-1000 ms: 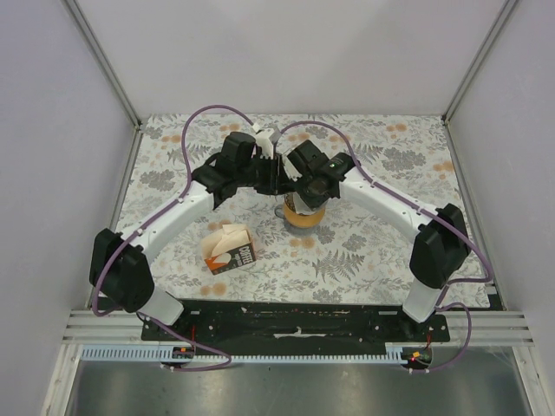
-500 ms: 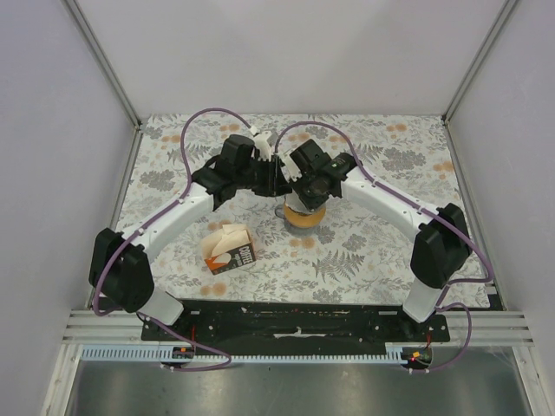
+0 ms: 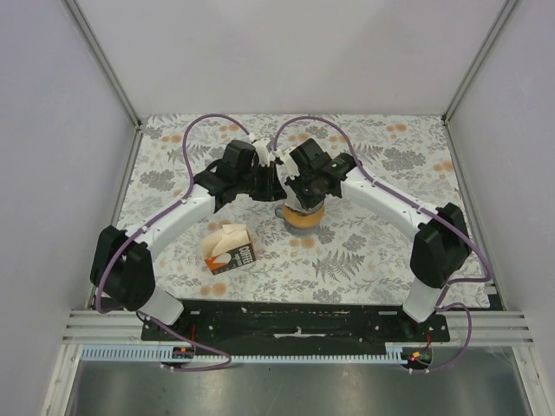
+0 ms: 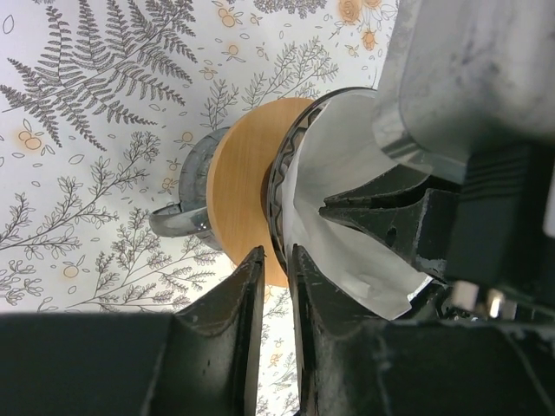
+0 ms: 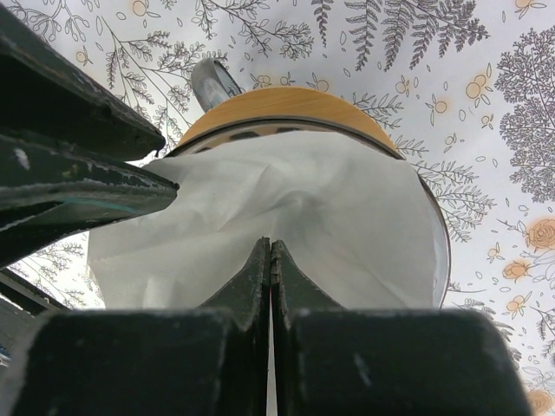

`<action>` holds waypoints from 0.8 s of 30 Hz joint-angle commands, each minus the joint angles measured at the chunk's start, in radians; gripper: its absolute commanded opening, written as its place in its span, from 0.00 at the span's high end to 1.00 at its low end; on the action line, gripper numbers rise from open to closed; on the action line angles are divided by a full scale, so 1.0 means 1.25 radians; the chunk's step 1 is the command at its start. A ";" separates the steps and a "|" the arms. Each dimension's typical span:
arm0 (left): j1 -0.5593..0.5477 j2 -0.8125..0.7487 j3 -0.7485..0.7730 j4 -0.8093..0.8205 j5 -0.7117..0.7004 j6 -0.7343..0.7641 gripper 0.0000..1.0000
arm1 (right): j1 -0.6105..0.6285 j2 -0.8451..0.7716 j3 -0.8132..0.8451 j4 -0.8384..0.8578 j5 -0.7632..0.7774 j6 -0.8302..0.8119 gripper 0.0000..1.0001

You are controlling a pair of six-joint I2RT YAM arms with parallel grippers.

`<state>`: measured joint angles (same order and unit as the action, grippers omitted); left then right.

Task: Place the coffee filter in the dripper
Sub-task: Place the coffee filter in the coffee dripper.

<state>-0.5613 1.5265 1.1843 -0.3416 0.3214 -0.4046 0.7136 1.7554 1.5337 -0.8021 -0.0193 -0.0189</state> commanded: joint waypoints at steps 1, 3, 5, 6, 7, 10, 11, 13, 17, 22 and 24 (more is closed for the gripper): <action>-0.015 0.020 0.000 -0.054 -0.006 0.013 0.76 | 0.004 -0.092 0.030 0.099 -0.031 -0.027 1.00; -0.016 0.019 0.001 -0.054 -0.004 0.013 0.76 | 0.000 -0.118 0.026 0.097 -0.024 -0.032 1.00; -0.017 0.018 0.002 -0.054 -0.007 0.014 0.76 | -0.004 -0.132 0.024 0.085 -0.008 -0.040 1.00; -0.017 0.019 0.004 -0.054 -0.008 0.018 0.76 | -0.005 -0.137 0.024 0.074 0.007 -0.044 1.00; -0.018 0.020 0.004 -0.054 -0.009 0.018 0.76 | -0.008 -0.143 0.024 0.064 0.010 -0.045 1.00; -0.017 0.017 0.002 -0.054 -0.012 0.021 0.76 | -0.017 -0.168 0.013 0.056 0.029 -0.046 1.00; -0.017 0.019 0.002 -0.054 -0.012 0.021 0.76 | -0.017 -0.178 0.011 0.059 0.023 -0.045 1.00; -0.018 0.021 0.001 -0.054 -0.013 0.021 0.76 | -0.022 -0.187 0.012 0.065 0.018 -0.045 1.00; -0.017 0.021 -0.001 -0.053 -0.014 0.021 0.76 | -0.026 -0.173 0.021 0.065 -0.007 -0.046 1.00; -0.017 0.015 0.004 -0.053 -0.010 0.025 0.76 | -0.030 -0.160 0.016 0.066 -0.019 -0.043 1.00; -0.017 0.015 0.011 -0.058 -0.010 0.028 0.76 | -0.031 -0.165 0.016 0.065 -0.017 -0.041 1.00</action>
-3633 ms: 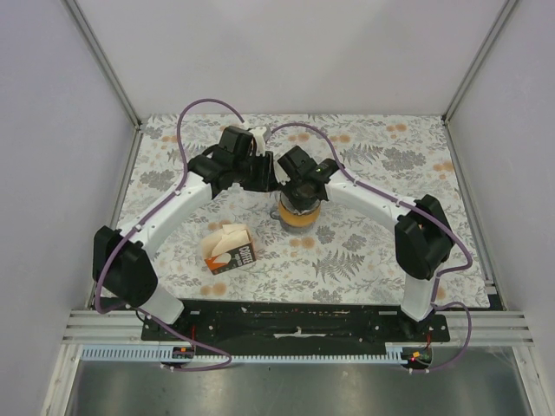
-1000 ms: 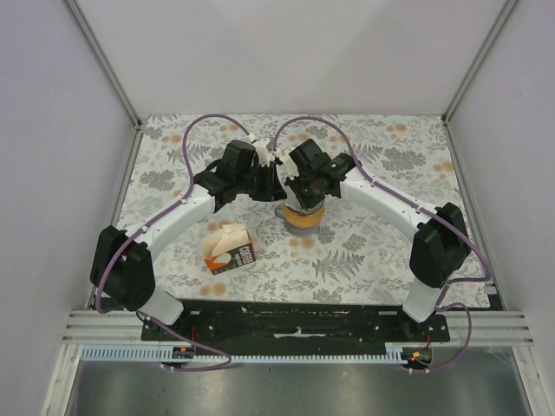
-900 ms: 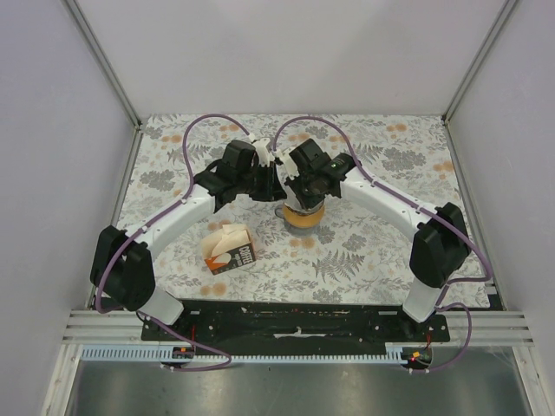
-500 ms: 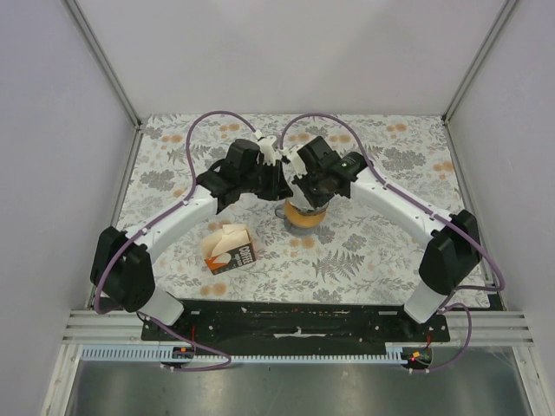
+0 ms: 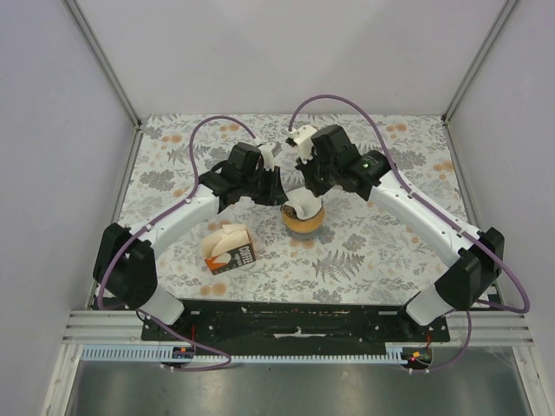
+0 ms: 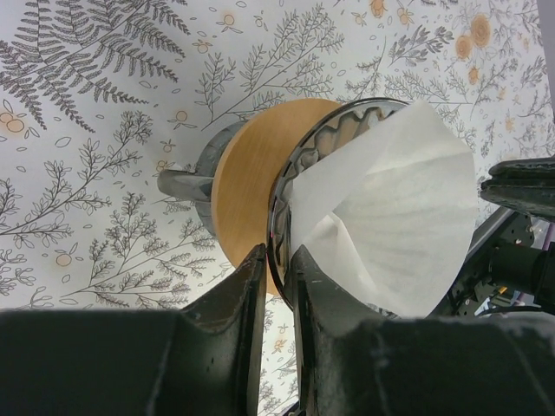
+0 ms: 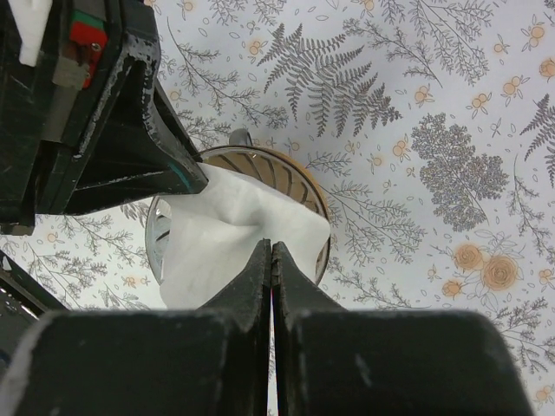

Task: Place the coffee filter in the dripper
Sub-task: Place the coffee filter in the coffee dripper.

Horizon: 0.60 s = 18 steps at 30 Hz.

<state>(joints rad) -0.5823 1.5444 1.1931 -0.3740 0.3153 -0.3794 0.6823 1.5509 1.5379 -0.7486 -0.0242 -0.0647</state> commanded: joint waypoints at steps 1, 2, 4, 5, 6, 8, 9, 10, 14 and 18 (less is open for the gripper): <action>0.000 -0.001 0.008 -0.033 -0.004 0.009 0.76 | -0.007 -0.007 0.013 0.022 -0.009 -0.005 1.00; 0.000 -0.001 0.010 -0.032 -0.001 0.010 0.76 | -0.008 -0.012 0.010 0.022 0.002 -0.005 0.99; 0.000 -0.001 0.016 -0.032 0.009 0.010 0.75 | -0.017 -0.022 0.005 0.023 0.014 -0.005 0.95; -0.002 -0.002 0.020 -0.032 0.014 0.010 0.74 | -0.023 -0.026 0.001 0.023 0.014 -0.005 0.93; -0.002 -0.001 0.024 -0.032 0.016 0.009 0.73 | -0.027 -0.029 -0.006 0.023 0.014 -0.006 0.92; -0.002 0.000 0.036 -0.035 0.021 0.015 0.71 | -0.033 -0.032 -0.014 0.025 0.014 -0.004 0.91; -0.003 0.000 0.043 -0.037 0.023 0.016 0.69 | -0.034 -0.033 -0.018 0.026 0.013 -0.003 0.90; -0.003 0.000 0.049 -0.041 0.023 0.020 0.68 | -0.034 -0.036 -0.020 0.027 0.010 -0.003 0.89; -0.004 0.000 0.069 -0.048 0.021 0.027 0.64 | -0.035 -0.038 -0.033 0.034 -0.028 -0.006 0.87; -0.004 -0.003 0.078 -0.052 0.021 0.032 0.61 | -0.035 -0.064 -0.061 0.058 -0.119 -0.027 0.80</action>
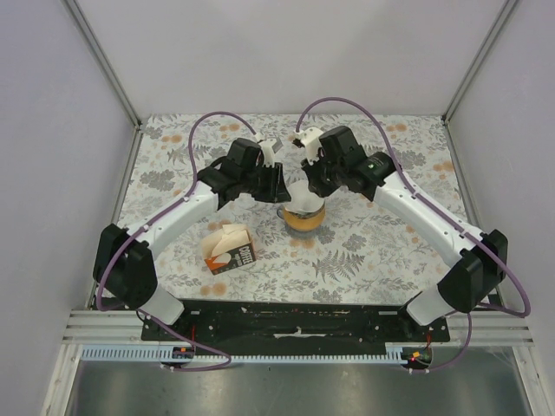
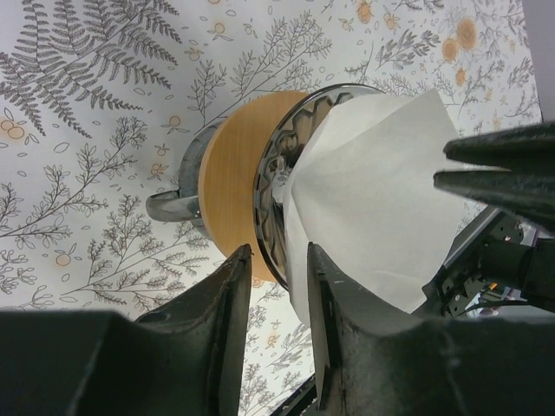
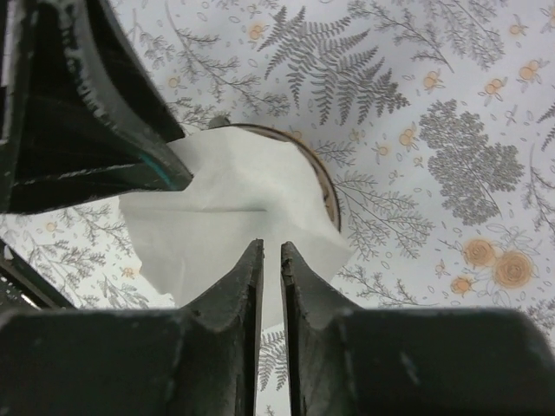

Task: Place the coffee filter in the dripper
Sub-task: Place the coffee filter in the coffee dripper.

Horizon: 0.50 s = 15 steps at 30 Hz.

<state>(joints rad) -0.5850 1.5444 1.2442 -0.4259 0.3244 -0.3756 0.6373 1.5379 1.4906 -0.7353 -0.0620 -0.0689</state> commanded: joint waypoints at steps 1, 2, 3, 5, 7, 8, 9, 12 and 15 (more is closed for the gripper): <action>-0.002 -0.003 0.039 -0.011 0.014 0.030 0.61 | 0.001 -0.067 -0.034 0.056 -0.109 -0.033 0.78; -0.002 -0.002 0.042 -0.014 0.013 0.034 0.60 | 0.001 -0.080 -0.045 0.069 -0.128 -0.041 0.76; -0.003 -0.003 0.044 -0.015 0.013 0.035 0.60 | 0.001 -0.093 -0.057 0.080 -0.136 -0.049 0.75; -0.002 -0.003 0.048 -0.016 0.017 0.035 0.59 | 0.001 -0.111 -0.076 0.092 -0.139 -0.060 0.73; -0.002 -0.003 0.053 -0.018 0.018 0.035 0.58 | 0.001 -0.116 -0.081 0.090 -0.116 -0.061 0.72; -0.003 -0.002 0.054 -0.020 0.018 0.037 0.57 | 0.001 -0.114 -0.081 0.086 -0.108 -0.061 0.73; -0.002 -0.003 0.059 -0.019 0.018 0.038 0.57 | 0.001 -0.110 -0.082 0.081 -0.095 -0.060 0.73; -0.002 -0.005 0.076 -0.027 0.008 0.048 0.55 | 0.001 -0.105 -0.084 0.076 -0.096 -0.058 0.73; -0.002 -0.008 0.094 -0.038 0.002 0.065 0.53 | 0.001 -0.114 -0.084 0.076 -0.090 -0.054 0.73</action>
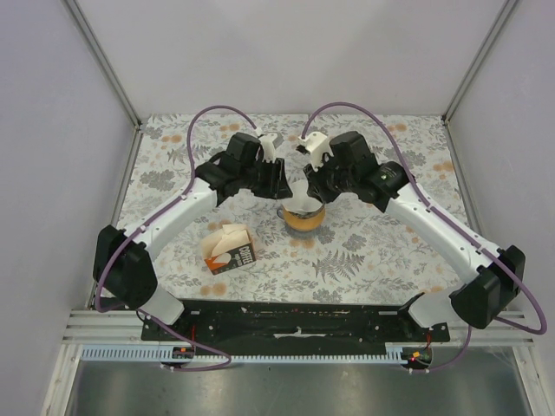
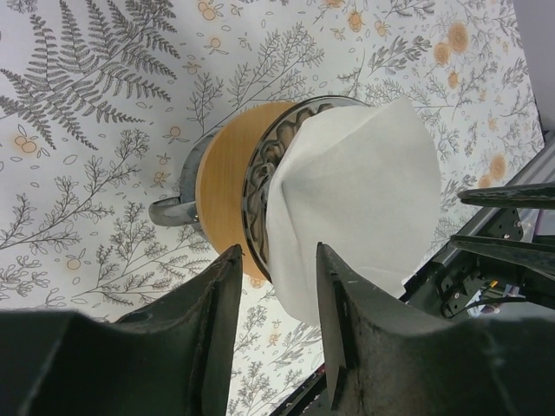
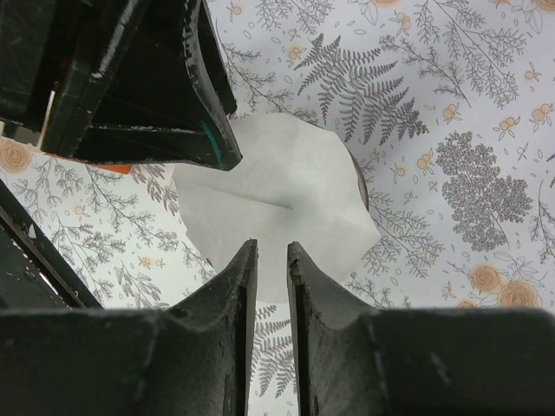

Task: Place the coffee filter in the dripper
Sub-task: Place the coffee filter in the coffee dripper, then reset both arms

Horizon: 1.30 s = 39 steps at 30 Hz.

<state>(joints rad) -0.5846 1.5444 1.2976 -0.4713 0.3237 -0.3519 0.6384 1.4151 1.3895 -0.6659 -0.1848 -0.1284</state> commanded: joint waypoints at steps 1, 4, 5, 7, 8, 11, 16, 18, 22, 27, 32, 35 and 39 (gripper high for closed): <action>-0.002 -0.008 0.060 -0.005 0.000 0.053 0.52 | 0.000 -0.021 0.000 0.021 0.008 -0.005 0.73; 0.000 -0.011 0.087 -0.016 -0.022 0.079 0.47 | -0.011 -0.048 0.003 0.027 0.023 0.001 0.64; 0.003 -0.012 0.097 -0.018 -0.032 0.086 0.45 | -0.020 -0.061 0.001 0.028 0.034 0.004 0.61; 0.015 -0.014 0.118 -0.024 -0.049 0.105 0.41 | -0.043 -0.088 -0.008 0.037 0.058 0.012 0.53; 0.023 -0.017 0.126 -0.024 -0.059 0.112 0.39 | -0.060 -0.101 -0.018 0.043 0.074 0.016 0.49; 0.066 -0.029 0.136 -0.017 -0.071 0.124 0.36 | -0.126 -0.159 -0.070 0.078 0.095 0.031 0.29; 0.188 -0.060 0.079 0.048 -0.098 0.150 0.28 | -0.310 -0.274 -0.218 0.197 0.079 0.093 0.02; 0.235 -0.077 0.035 0.088 -0.137 0.178 0.26 | -0.390 -0.317 -0.278 0.247 0.069 0.127 0.02; 0.336 -0.113 -0.071 0.166 -0.214 0.225 0.25 | -0.506 -0.361 -0.376 0.320 0.039 0.192 0.02; 0.442 -0.153 -0.167 0.253 -0.212 0.251 0.24 | -0.576 -0.363 -0.479 0.423 0.079 0.274 0.02; 0.504 -0.180 -0.298 0.373 -0.302 0.280 0.24 | -0.576 -0.333 -0.572 0.512 0.257 0.377 0.02; 0.514 -0.194 -0.382 0.476 -0.347 0.313 0.24 | -0.576 -0.306 -0.588 0.517 0.251 0.374 0.02; 0.539 -0.208 -0.486 0.583 -0.355 0.306 0.23 | -0.576 -0.293 -0.627 0.566 0.258 0.371 0.02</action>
<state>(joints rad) 0.0658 1.3205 0.7746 0.0429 -0.0601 -0.0139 -0.0807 1.0428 0.6407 -0.0948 0.0837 0.3035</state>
